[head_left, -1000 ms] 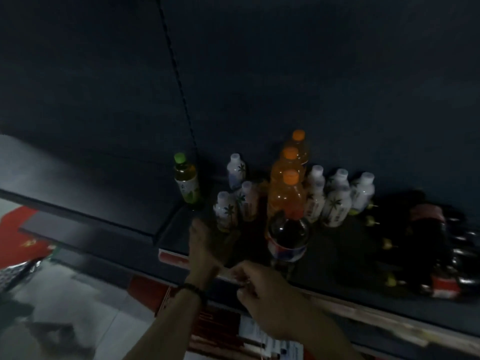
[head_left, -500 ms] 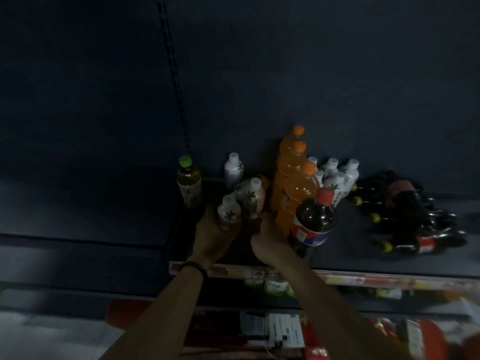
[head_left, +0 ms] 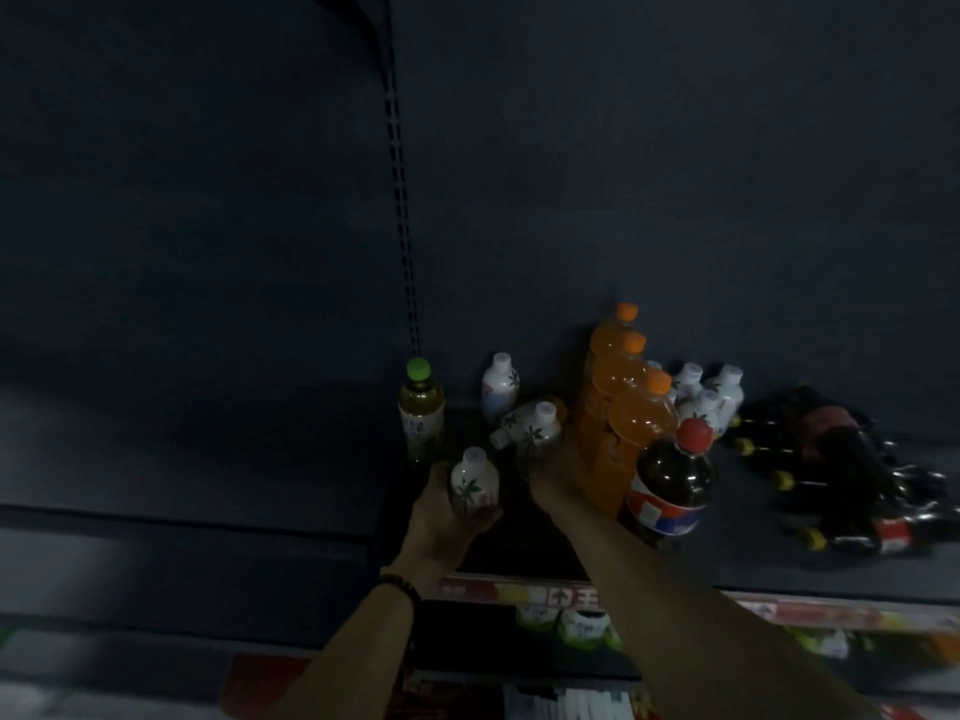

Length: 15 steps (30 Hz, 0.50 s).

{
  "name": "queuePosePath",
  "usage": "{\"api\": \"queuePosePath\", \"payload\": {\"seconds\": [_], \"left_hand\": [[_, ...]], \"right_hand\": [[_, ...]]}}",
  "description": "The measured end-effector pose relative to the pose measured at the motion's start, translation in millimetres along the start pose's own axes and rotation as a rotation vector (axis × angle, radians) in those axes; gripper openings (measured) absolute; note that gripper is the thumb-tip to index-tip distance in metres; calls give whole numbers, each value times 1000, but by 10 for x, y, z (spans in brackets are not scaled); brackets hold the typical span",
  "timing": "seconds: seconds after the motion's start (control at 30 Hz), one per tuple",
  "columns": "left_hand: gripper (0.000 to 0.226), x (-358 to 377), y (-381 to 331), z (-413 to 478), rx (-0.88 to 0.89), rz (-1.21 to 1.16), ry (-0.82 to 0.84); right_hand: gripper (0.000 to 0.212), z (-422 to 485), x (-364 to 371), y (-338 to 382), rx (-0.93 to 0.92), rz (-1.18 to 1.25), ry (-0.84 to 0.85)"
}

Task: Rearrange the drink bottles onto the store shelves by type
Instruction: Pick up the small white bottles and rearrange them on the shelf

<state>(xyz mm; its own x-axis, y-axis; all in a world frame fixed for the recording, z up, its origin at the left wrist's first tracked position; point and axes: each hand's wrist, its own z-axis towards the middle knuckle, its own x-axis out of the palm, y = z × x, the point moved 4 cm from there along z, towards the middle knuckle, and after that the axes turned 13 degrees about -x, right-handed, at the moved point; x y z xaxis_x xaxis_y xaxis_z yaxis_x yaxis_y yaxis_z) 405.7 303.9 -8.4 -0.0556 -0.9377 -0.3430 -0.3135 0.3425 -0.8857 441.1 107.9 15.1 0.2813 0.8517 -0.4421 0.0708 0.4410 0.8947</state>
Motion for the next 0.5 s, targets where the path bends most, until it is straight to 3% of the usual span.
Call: {"api": "queuePosePath", "payload": {"seconds": [0.4,0.5], "left_hand": [[61,-174,179,-173,41,-67,-28],[56,-167,203,-219,-1,-205,-8]], "right_hand": [[68,-567,58,-41,-152,-131,301],[74,-631,46,83,-224,-125,285]]}}
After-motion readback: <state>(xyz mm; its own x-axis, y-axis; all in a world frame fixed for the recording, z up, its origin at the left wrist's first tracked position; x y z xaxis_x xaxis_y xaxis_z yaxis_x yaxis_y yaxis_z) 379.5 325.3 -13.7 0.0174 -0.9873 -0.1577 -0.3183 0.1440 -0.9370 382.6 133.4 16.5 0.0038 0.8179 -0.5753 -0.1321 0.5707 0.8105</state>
